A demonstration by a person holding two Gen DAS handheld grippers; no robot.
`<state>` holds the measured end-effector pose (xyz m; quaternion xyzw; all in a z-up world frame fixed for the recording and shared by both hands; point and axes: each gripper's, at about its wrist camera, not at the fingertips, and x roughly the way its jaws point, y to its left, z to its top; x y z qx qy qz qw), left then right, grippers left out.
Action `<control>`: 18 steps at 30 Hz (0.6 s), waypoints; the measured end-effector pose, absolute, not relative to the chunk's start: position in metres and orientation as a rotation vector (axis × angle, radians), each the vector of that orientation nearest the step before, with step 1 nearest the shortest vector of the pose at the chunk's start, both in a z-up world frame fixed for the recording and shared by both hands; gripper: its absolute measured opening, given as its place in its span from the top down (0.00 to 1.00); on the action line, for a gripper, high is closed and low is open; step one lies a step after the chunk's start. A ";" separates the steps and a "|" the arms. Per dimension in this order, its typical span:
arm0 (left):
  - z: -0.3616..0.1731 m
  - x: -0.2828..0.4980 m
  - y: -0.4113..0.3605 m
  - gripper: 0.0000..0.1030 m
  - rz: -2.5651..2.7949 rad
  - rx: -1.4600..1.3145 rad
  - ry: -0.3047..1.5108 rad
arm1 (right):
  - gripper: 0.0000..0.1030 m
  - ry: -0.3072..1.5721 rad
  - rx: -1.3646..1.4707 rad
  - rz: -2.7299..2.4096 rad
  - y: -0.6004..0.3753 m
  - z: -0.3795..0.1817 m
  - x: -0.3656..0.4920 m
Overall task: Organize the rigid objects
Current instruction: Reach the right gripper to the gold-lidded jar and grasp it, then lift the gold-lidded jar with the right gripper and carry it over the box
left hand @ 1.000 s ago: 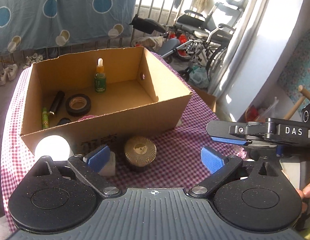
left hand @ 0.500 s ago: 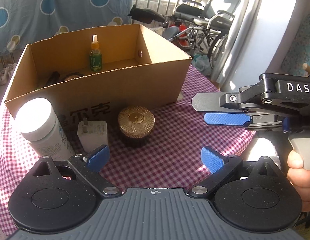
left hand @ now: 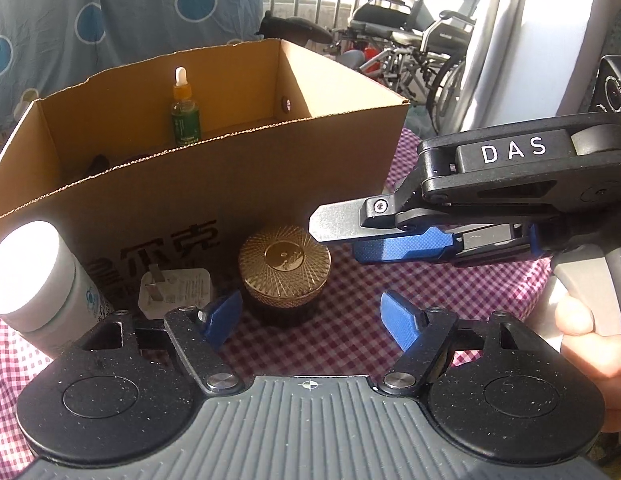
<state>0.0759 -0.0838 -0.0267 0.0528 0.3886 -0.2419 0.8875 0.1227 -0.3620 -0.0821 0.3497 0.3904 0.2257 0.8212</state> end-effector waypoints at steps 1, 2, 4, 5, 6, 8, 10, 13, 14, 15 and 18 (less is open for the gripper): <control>-0.028 0.078 -0.084 0.26 -0.501 0.107 0.816 | 0.56 0.838 0.739 0.481 -0.360 -0.084 0.127; -0.029 0.079 -0.084 0.26 -0.502 0.104 0.823 | 0.56 0.845 0.733 0.481 -0.359 -0.084 0.133; -0.032 0.081 -0.086 0.26 -0.501 0.100 0.832 | 0.56 0.860 0.720 0.479 -0.356 -0.088 0.142; -0.033 0.081 -0.087 0.26 -0.503 0.101 0.834 | 0.56 0.865 0.713 0.479 -0.354 -0.090 0.145; -0.034 0.082 -0.088 0.26 -0.506 0.102 0.833 | 0.56 0.873 0.707 0.479 -0.353 -0.092 0.149; -0.034 0.083 -0.090 0.25 -0.505 0.103 0.831 | 0.56 0.897 0.704 0.484 -0.349 -0.098 0.157; -0.035 0.082 -0.092 0.23 -0.498 0.112 0.824 | 0.55 0.911 0.714 0.497 -0.347 -0.101 0.162; -0.034 0.081 -0.091 0.22 -0.507 0.108 0.828 | 0.55 0.913 0.704 0.508 -0.347 -0.100 0.163; -0.034 0.081 -0.092 0.22 -0.509 0.109 0.829 | 0.55 0.912 0.699 0.510 -0.347 -0.100 0.162; -0.033 0.080 -0.093 0.22 -0.511 0.110 0.829 | 0.55 0.912 0.695 0.511 -0.349 -0.100 0.163; -0.032 0.078 -0.096 0.22 -0.521 0.105 0.832 | 0.55 0.911 0.691 0.504 -0.357 -0.099 0.158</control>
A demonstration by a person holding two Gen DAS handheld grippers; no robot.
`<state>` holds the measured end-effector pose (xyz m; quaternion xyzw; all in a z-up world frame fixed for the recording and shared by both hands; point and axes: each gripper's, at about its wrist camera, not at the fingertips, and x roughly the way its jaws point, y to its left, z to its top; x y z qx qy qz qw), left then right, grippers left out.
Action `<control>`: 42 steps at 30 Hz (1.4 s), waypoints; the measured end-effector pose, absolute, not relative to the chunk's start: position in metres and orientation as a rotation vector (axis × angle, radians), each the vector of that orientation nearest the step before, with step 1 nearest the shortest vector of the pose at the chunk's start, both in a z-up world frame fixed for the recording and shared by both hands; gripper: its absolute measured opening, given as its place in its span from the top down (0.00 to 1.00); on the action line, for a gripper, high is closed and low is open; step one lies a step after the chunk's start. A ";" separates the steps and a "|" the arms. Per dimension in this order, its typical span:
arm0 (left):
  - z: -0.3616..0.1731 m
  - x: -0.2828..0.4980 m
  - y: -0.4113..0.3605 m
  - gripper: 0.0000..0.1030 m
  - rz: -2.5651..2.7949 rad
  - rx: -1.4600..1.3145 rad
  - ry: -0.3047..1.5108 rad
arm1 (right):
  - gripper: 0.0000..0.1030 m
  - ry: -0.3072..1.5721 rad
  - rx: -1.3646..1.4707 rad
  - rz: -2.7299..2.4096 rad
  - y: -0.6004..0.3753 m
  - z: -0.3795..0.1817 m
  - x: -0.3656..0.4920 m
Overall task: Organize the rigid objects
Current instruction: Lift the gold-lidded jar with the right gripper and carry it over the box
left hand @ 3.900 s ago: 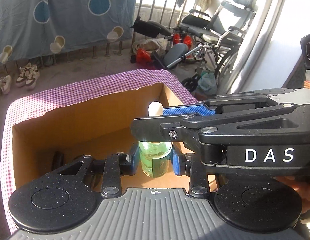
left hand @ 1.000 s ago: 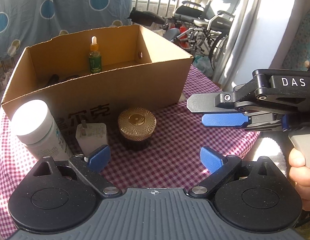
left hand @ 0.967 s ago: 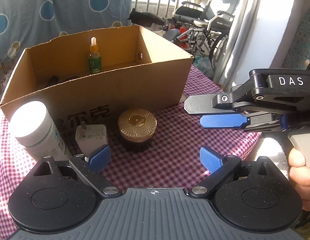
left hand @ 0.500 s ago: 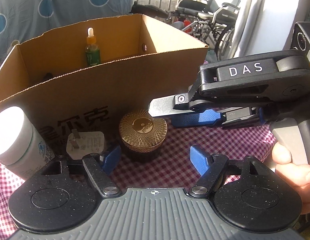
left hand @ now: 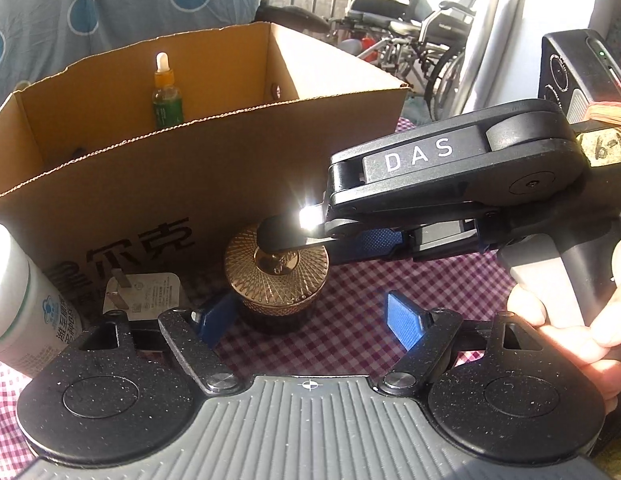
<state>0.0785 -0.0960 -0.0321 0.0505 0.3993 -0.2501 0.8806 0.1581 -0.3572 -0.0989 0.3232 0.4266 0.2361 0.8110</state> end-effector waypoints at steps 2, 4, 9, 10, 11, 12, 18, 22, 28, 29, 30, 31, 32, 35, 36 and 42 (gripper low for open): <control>-0.032 0.076 -0.098 0.22 -0.533 0.105 0.833 | 0.55 0.910 0.690 0.496 -0.363 -0.099 0.153; -0.031 0.074 -0.102 0.22 -0.553 0.108 0.834 | 0.55 0.909 0.688 0.485 -0.370 -0.099 0.147; -0.029 0.070 -0.112 0.22 -0.598 0.110 0.838 | 0.55 0.905 0.704 0.454 -0.388 -0.100 0.132; -0.029 0.069 -0.113 0.22 -0.606 0.110 0.838 | 0.55 0.904 0.708 0.448 -0.391 -0.101 0.130; -0.029 0.068 -0.114 0.22 -0.614 0.112 0.837 | 0.55 0.904 0.712 0.442 -0.394 -0.102 0.128; -0.029 0.067 -0.115 0.22 -0.619 0.113 0.837 | 0.55 0.903 0.716 0.436 -0.396 -0.102 0.125; -0.029 0.062 -0.119 0.22 -0.648 0.115 0.839 | 0.54 0.899 0.715 0.411 -0.408 -0.104 0.111; -0.029 0.062 -0.117 0.22 -0.658 0.112 0.841 | 0.54 0.899 0.707 0.406 -0.409 -0.103 0.101; -0.029 0.060 -0.117 0.22 -0.665 0.114 0.841 | 0.54 0.904 0.706 0.395 -0.400 -0.099 0.100; -0.029 0.060 -0.117 0.22 -0.666 0.113 0.842 | 0.54 0.905 0.708 0.394 -0.401 -0.100 0.101; -0.028 0.058 -0.117 0.22 -0.666 0.112 0.841 | 0.54 0.906 0.709 0.393 -0.401 -0.100 0.100; -0.028 0.059 -0.117 0.22 -0.666 0.113 0.841 | 0.54 0.908 0.709 0.393 -0.402 -0.103 0.103; -0.028 0.059 -0.117 0.22 -0.666 0.112 0.841 | 0.54 0.909 0.710 0.392 -0.403 -0.102 0.102; -0.028 0.059 -0.117 0.21 -0.667 0.111 0.841 | 0.54 0.910 0.710 0.391 -0.402 -0.105 0.105; -0.028 0.059 -0.117 0.21 -0.667 0.111 0.841 | 0.54 0.911 0.711 0.391 -0.402 -0.105 0.105; -0.028 0.060 -0.118 0.22 -0.650 0.136 0.821 | 0.54 0.905 0.726 0.385 -0.405 -0.106 0.105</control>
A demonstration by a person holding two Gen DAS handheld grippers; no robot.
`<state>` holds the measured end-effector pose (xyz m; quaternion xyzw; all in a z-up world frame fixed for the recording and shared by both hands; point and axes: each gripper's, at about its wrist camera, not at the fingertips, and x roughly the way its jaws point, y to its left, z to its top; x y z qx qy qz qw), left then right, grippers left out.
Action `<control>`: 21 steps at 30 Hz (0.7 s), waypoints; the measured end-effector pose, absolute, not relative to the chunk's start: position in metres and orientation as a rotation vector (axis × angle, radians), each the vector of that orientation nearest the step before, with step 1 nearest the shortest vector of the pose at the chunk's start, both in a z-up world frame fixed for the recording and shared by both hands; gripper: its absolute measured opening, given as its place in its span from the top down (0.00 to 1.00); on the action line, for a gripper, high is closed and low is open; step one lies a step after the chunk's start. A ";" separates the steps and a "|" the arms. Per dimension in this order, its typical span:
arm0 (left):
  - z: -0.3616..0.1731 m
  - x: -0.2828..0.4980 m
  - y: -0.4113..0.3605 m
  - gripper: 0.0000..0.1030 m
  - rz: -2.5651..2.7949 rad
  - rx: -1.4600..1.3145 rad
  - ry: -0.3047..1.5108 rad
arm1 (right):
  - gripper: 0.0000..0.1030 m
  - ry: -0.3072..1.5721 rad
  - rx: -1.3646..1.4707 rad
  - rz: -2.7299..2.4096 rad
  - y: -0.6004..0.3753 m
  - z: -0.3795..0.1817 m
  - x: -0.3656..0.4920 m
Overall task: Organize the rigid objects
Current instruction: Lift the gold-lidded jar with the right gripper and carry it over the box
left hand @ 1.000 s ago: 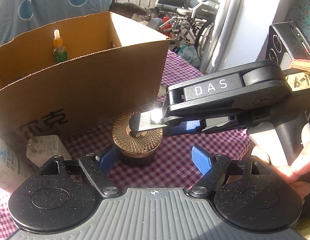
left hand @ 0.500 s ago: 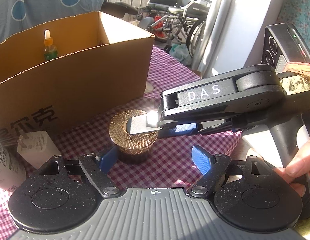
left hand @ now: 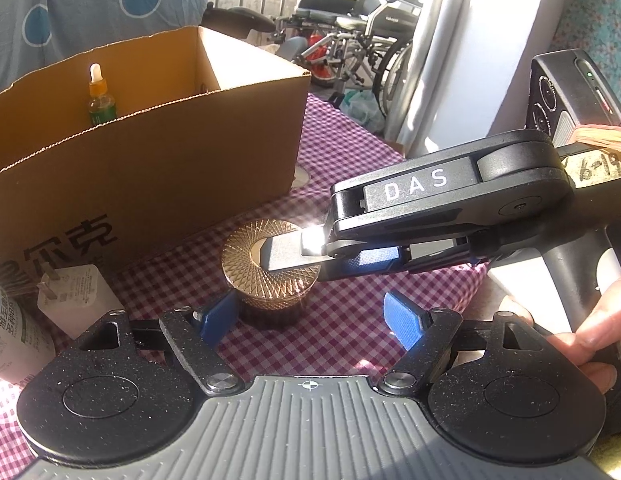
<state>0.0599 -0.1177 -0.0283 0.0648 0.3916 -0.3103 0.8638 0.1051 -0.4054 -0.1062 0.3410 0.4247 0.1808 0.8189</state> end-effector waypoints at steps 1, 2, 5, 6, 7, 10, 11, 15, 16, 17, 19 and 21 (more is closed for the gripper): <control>-0.029 0.061 -0.118 0.22 -0.640 0.149 0.813 | 0.54 0.901 0.730 0.382 -0.407 -0.106 0.104; -0.029 0.062 -0.118 0.22 -0.633 0.159 0.808 | 0.54 0.900 0.733 0.382 -0.408 -0.106 0.104; -0.031 0.067 -0.122 0.23 -0.615 0.185 0.802 | 0.54 0.898 0.740 0.384 -0.409 -0.108 0.105; -0.032 0.070 -0.123 0.25 -0.612 0.190 0.803 | 0.54 0.897 0.741 0.385 -0.409 -0.108 0.105; -0.033 0.072 -0.124 0.26 -0.609 0.192 0.802 | 0.54 0.895 0.748 0.388 -0.408 -0.109 0.106; -0.034 0.078 -0.126 0.30 -0.592 0.195 0.803 | 0.54 0.894 0.762 0.391 -0.407 -0.111 0.108; -0.035 0.079 -0.126 0.32 -0.586 0.194 0.806 | 0.54 0.893 0.764 0.390 -0.407 -0.112 0.109; -0.037 0.086 -0.124 0.43 -0.580 0.163 0.835 | 0.55 0.887 0.773 0.387 -0.407 -0.113 0.111; -0.037 0.086 -0.125 0.43 -0.578 0.165 0.837 | 0.56 0.888 0.777 0.387 -0.408 -0.114 0.111; -0.036 0.086 -0.126 0.43 -0.576 0.169 0.838 | 0.56 0.891 0.778 0.386 -0.408 -0.114 0.110; -0.036 0.084 -0.126 0.43 -0.573 0.172 0.843 | 0.57 0.896 0.778 0.383 -0.408 -0.113 0.108; -0.035 0.084 -0.127 0.43 -0.569 0.173 0.848 | 0.57 0.898 0.778 0.381 -0.408 -0.112 0.107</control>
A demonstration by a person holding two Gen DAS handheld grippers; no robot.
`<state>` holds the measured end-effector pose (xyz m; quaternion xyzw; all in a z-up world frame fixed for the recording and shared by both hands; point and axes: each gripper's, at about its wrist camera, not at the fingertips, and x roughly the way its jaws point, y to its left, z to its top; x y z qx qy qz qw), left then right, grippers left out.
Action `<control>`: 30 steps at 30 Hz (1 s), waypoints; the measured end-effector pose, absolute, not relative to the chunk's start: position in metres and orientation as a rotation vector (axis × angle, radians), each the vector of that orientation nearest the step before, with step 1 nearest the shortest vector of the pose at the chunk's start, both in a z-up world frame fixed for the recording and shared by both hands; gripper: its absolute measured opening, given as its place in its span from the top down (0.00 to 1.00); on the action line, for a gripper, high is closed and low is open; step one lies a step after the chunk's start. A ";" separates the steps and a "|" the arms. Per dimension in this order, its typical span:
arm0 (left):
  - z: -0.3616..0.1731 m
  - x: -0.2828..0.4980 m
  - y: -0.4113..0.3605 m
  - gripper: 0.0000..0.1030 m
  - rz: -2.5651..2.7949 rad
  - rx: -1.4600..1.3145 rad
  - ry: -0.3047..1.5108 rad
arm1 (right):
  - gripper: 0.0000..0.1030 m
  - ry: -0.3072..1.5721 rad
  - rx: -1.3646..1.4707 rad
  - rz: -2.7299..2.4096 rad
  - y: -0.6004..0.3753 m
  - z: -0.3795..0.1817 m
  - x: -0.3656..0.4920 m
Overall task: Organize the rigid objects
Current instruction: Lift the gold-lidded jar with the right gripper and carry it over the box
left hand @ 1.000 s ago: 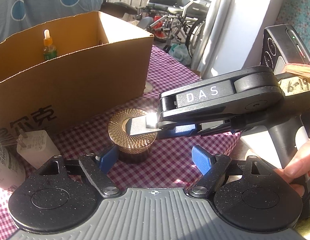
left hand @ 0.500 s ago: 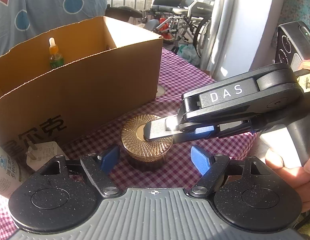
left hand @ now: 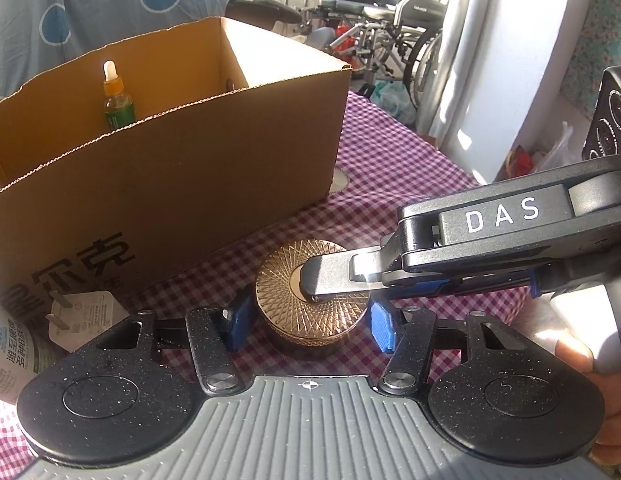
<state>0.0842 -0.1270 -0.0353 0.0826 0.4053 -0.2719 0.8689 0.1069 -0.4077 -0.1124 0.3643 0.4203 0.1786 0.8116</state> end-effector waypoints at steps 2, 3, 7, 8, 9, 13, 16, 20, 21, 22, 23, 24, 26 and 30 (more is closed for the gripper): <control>-0.035 0.086 -0.128 0.43 -0.565 0.169 0.853 | 0.56 0.898 0.780 0.379 -0.407 -0.112 0.107; -0.035 0.087 -0.128 0.43 -0.564 0.168 0.856 | 0.56 0.898 0.781 0.378 -0.407 -0.112 0.106; -0.036 0.090 -0.130 0.42 -0.558 0.161 0.864 | 0.55 0.899 0.786 0.376 -0.406 -0.113 0.107; -0.036 0.090 -0.130 0.42 -0.556 0.160 0.867 | 0.55 0.899 0.787 0.376 -0.406 -0.113 0.107; -0.036 0.091 -0.130 0.42 -0.554 0.160 0.868 | 0.54 0.899 0.788 0.376 -0.406 -0.114 0.108; -0.036 0.091 -0.131 0.42 -0.546 0.159 0.867 | 0.54 0.895 0.792 0.379 -0.407 -0.116 0.110; -0.035 0.091 -0.131 0.43 -0.540 0.158 0.869 | 0.54 0.890 0.786 0.380 -0.406 -0.115 0.109; -0.034 0.092 -0.131 0.43 -0.538 0.152 0.872 | 0.55 0.887 0.782 0.378 -0.406 -0.113 0.107; -0.033 0.092 -0.131 0.44 -0.539 0.151 0.871 | 0.55 0.886 0.782 0.376 -0.406 -0.113 0.107; -0.033 0.092 -0.132 0.44 -0.538 0.150 0.870 | 0.55 0.886 0.780 0.376 -0.406 -0.112 0.106; -0.033 0.092 -0.132 0.44 -0.538 0.150 0.869 | 0.55 0.884 0.777 0.376 -0.406 -0.111 0.105; -0.032 0.091 -0.132 0.44 -0.538 0.150 0.867 | 0.55 0.882 0.776 0.375 -0.406 -0.110 0.105; -0.031 0.090 -0.132 0.44 -0.538 0.150 0.863 | 0.55 0.879 0.773 0.376 -0.406 -0.108 0.103; -0.027 0.085 -0.130 0.44 -0.537 0.147 0.848 | 0.55 0.868 0.767 0.376 -0.404 -0.102 0.098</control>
